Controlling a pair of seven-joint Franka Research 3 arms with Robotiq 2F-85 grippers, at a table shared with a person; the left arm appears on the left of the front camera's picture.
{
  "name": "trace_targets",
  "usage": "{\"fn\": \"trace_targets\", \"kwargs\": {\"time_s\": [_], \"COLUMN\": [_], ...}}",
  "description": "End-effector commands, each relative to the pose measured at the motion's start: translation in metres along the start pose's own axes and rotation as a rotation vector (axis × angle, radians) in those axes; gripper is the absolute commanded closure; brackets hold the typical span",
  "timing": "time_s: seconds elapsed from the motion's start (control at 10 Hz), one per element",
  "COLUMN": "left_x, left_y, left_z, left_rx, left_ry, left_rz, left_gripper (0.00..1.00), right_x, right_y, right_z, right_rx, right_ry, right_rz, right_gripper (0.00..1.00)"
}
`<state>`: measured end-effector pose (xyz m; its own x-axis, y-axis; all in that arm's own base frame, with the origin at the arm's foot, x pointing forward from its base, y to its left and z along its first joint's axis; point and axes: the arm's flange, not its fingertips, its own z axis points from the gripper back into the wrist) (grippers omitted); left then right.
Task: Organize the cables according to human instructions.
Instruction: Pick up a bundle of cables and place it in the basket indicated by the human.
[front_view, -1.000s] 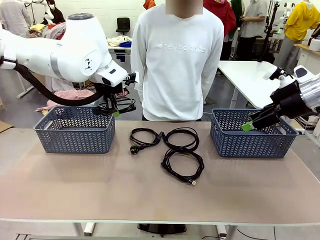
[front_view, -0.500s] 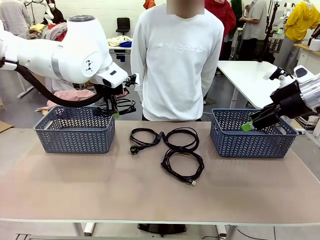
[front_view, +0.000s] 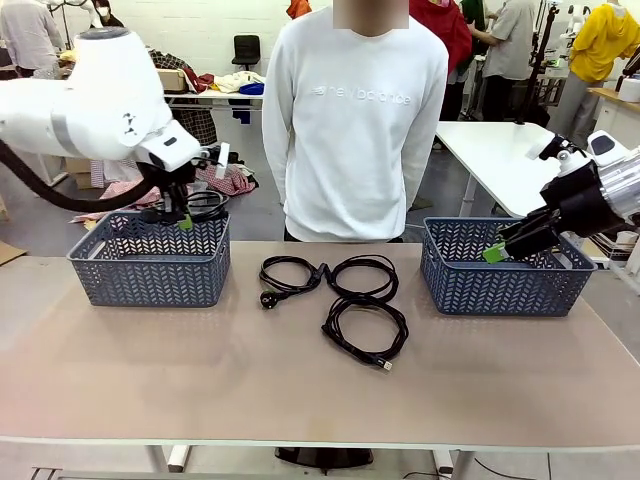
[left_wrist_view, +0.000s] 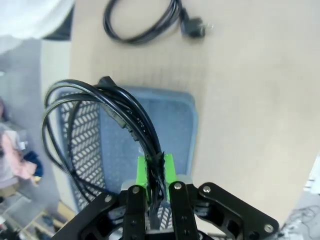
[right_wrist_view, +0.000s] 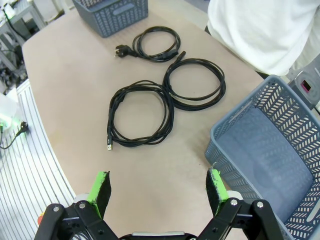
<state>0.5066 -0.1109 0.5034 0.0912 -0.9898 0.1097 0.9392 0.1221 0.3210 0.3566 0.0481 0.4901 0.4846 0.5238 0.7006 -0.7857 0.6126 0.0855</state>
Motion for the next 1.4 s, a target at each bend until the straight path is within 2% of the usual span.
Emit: {"fn": "trace_targets", "kwargs": {"time_s": [0.0, 0.3, 1.1, 1.2, 1.3], "left_x": [-0.027, -0.048, -0.049, -0.051, -0.053], "left_y": [-0.003, 0.006, 0.025, 0.027, 0.028], "left_z": [-0.009, -0.027, -0.058, -0.060, -0.063], "left_rx": [0.025, 0.037, 0.028, 0.022, 0.026], "left_ry": [-0.037, -0.024, 0.004, 0.007, 0.011], "left_rz": [-0.008, -0.018, -0.024, -0.020, -0.019], "left_gripper": [0.85, 0.85, 0.85, 0.82, 0.65], "right_x": [0.000, 0.000, 0.000, 0.000, 0.000], "right_y": [-0.003, -0.003, -0.003, -0.003, -0.003], "right_z": [-0.001, -0.001, -0.001, -0.001, -0.001], "right_rx": [0.014, 0.014, 0.014, 0.014, 0.014], "right_ry": [-0.017, -0.017, -0.017, -0.017, -0.017], "right_rz": [0.018, 0.018, 0.018, 0.018, 0.018], "right_gripper": [0.00, 0.00, 0.00, 0.00, 0.00]}}
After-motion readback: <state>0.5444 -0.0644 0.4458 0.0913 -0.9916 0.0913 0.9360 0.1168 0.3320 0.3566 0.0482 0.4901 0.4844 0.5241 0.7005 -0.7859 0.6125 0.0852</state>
